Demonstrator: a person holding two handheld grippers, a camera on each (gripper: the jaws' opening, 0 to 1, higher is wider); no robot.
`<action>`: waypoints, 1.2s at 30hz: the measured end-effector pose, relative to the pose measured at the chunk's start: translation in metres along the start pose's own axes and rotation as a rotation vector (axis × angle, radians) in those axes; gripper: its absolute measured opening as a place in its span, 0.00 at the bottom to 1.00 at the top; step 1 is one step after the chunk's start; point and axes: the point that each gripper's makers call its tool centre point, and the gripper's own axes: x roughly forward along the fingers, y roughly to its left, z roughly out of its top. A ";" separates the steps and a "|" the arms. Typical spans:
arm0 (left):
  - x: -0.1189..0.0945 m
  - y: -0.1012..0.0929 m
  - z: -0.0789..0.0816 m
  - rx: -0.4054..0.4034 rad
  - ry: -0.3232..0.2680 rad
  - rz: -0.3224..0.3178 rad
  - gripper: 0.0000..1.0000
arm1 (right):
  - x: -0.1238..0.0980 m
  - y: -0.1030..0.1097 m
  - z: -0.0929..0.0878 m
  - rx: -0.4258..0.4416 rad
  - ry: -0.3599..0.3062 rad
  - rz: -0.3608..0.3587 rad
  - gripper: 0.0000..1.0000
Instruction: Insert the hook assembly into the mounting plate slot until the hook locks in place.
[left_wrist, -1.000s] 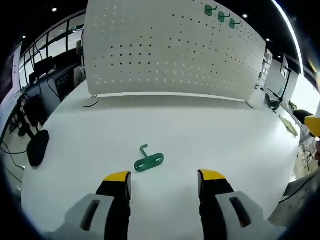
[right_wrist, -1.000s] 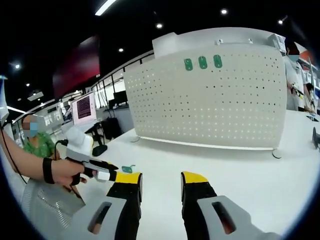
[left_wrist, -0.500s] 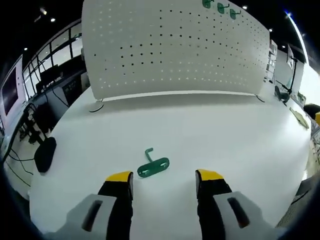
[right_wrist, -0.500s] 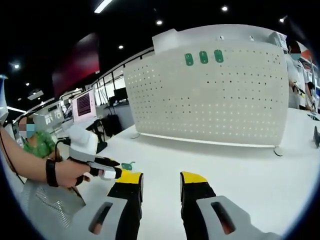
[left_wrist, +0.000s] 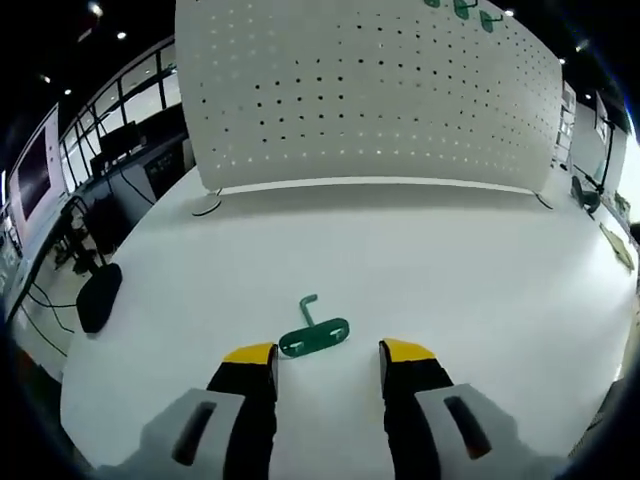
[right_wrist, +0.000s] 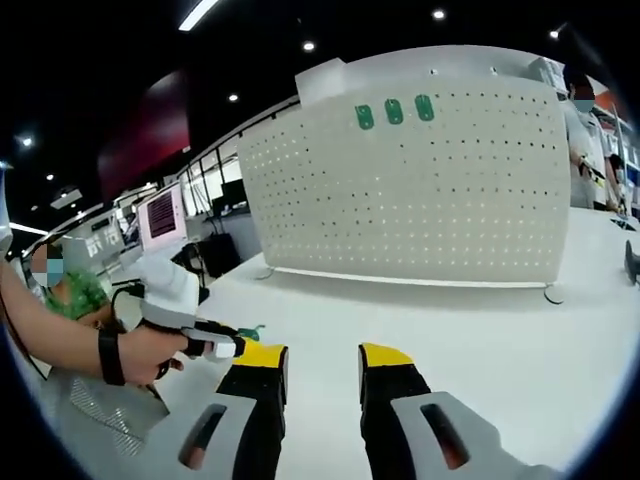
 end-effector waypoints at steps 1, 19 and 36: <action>0.001 0.001 -0.001 -0.005 0.004 0.006 0.42 | 0.000 0.000 0.000 0.000 0.001 -0.002 0.27; 0.011 0.009 0.009 -0.077 -0.008 0.042 0.38 | -0.001 -0.005 -0.007 0.029 0.012 -0.005 0.27; 0.008 0.018 0.003 -0.068 -0.007 0.037 0.35 | 0.002 -0.006 -0.009 0.032 0.019 -0.003 0.26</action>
